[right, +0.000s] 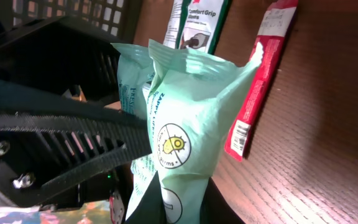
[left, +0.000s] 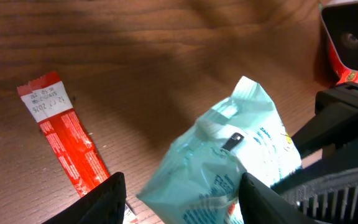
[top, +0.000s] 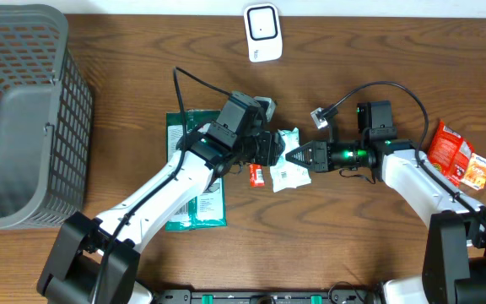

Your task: Scan the item barcode

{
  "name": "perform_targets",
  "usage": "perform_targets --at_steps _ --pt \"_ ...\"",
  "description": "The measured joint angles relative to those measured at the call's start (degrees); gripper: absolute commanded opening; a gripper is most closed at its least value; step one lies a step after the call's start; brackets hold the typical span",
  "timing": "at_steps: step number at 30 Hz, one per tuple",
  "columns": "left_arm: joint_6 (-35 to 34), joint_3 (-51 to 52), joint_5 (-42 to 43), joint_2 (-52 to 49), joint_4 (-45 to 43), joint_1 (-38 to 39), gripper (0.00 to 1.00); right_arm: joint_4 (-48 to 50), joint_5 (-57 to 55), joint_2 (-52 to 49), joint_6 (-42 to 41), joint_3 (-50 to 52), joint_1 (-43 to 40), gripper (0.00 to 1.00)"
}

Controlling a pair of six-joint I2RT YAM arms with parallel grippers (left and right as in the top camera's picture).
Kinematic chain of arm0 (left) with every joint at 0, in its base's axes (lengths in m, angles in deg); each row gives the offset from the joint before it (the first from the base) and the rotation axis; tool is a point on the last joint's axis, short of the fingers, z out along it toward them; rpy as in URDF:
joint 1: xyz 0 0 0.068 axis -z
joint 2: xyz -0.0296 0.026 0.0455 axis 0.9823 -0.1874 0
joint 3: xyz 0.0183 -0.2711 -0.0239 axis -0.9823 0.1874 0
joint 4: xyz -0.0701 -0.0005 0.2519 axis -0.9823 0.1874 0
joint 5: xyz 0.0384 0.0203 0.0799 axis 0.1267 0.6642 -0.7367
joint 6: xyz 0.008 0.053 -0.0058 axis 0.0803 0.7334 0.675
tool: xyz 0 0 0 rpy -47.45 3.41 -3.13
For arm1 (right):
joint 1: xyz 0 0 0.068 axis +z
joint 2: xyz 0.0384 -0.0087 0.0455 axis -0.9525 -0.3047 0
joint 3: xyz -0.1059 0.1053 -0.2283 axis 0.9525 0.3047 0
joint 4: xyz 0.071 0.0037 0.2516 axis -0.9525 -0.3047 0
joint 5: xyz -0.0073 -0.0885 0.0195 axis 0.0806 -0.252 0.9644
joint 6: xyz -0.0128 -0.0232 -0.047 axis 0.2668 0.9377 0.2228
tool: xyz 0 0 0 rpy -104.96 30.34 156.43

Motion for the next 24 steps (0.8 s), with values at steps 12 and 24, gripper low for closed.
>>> perform_targets --at_steps 12,24 --pt "0.3 0.0 4.2 0.0 -0.1 -0.2 0.3 0.0 0.9 0.0 0.5 0.0 0.0 0.04" --pt "0.9 0.0 7.6 0.0 -3.5 -0.3 0.19 0.2 1.5 0.0 1.7 0.0 -0.3 0.34"
